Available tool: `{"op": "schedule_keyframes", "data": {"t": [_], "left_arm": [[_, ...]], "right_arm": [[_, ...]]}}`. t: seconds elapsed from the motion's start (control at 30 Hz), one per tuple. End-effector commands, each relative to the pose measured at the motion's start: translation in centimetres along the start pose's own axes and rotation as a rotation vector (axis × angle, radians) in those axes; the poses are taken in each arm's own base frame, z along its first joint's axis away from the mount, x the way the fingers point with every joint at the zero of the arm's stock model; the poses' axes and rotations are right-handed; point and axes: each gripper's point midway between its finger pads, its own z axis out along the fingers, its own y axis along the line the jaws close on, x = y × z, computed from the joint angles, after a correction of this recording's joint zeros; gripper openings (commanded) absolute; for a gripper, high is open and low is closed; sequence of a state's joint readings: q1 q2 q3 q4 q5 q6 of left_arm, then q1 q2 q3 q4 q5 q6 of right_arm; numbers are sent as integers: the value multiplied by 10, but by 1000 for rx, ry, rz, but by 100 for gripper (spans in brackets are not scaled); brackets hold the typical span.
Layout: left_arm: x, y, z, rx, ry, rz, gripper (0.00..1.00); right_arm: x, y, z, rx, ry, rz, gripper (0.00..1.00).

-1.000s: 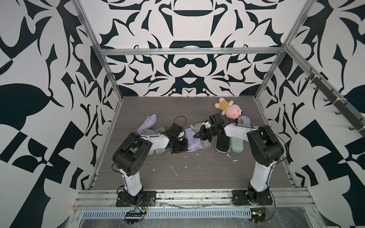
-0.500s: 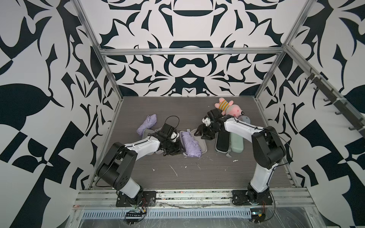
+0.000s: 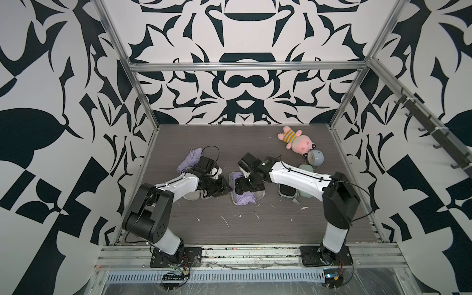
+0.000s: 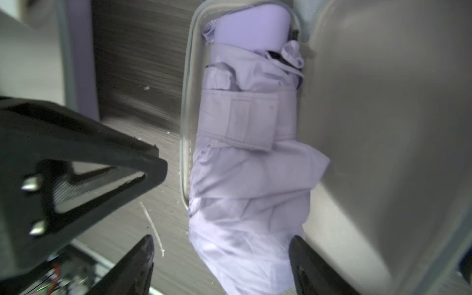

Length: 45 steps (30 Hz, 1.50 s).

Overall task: Put umbrellas into zippered umbrella sleeves
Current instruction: Adjust the umbrella in the umbrella sleeve.

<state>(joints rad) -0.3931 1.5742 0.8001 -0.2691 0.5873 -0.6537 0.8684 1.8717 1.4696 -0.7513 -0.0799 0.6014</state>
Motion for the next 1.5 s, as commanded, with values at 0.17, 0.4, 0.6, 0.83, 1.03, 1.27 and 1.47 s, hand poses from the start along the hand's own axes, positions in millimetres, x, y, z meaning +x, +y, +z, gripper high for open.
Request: {"op": "schedule_keyframes", "data": {"t": [0.17, 0.4, 0.6, 0.83, 1.03, 1.27, 1.47], "left_arm": [[8, 11, 19, 61, 19, -62, 17], [18, 10, 41, 63, 56, -60, 9], [22, 3, 46, 75, 64, -46, 6], [23, 5, 44, 57, 63, -35, 5], [22, 4, 41, 55, 51, -33, 5], [20, 8, 46, 41, 58, -47, 5], [21, 1, 34, 38, 41, -36, 5]], "right_arm": [[-6, -1, 18, 159, -2, -67, 84], [0, -5, 48, 178, 50, -100, 67], [-13, 7, 13, 47, 24, -93, 33], [-28, 17, -46, -213, 8, -8, 12], [-45, 18, -71, -419, -71, 85, 9], [-56, 17, -22, -569, -156, 207, 5], [-25, -29, -34, -140, -96, 20, 53]]}}
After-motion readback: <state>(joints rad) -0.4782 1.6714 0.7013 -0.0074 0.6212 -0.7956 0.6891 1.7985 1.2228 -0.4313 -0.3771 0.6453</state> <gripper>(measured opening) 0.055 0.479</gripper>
